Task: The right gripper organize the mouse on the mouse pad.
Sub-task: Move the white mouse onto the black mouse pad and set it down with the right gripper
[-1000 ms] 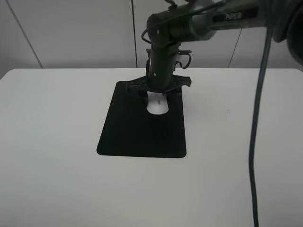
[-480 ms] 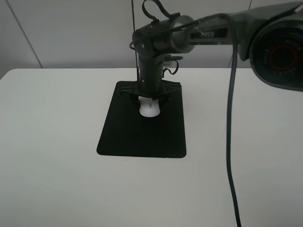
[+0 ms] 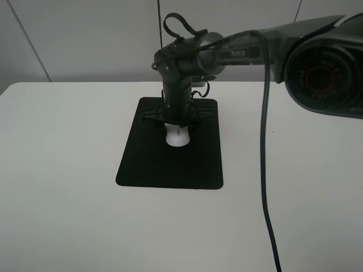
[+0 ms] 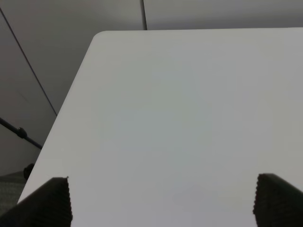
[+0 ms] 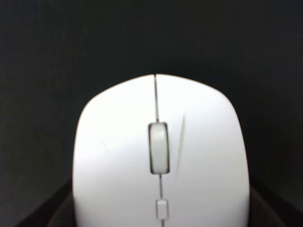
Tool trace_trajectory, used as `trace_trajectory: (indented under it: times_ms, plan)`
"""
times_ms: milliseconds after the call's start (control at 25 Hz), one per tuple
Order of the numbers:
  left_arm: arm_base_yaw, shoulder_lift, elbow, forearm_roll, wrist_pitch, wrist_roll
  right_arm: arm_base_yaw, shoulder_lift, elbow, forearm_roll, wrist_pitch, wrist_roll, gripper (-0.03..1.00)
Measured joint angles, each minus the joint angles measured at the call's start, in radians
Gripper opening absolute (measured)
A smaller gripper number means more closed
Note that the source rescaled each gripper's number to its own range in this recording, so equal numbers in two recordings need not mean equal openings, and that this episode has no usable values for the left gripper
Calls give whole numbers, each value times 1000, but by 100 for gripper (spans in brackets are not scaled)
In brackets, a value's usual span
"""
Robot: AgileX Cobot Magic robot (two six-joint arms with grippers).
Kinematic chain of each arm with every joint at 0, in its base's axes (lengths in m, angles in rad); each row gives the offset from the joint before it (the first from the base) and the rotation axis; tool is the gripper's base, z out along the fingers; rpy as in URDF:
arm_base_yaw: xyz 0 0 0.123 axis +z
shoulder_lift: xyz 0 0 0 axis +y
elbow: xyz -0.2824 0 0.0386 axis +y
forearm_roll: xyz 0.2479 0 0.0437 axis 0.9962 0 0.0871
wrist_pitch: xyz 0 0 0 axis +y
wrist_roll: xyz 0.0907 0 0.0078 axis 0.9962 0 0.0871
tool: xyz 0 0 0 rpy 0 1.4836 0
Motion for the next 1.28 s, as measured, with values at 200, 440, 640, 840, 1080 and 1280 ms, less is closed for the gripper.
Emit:
trace_trajectory:
  times_ms: [200,440,640,840,1080,1280]
  plan:
    - [0,0,0,0,0,0,1,0,-2,-24,-11,11,4]
    - [0,0,0,0,0,0,1,3,-4,-25,-18,12,4]
    - [0,0,0,0,0,1,1,11,-5,-25,-20,12,4]
    - [0,0,0,0,0,1,1,11,-5,-21,-20,12,5]
    - [0,0,0,0,0,1,1,11,-5,-19,-22,13,78]
    - [0,0,0,0,0,1,1,11,-5,-19,-22,14,86]
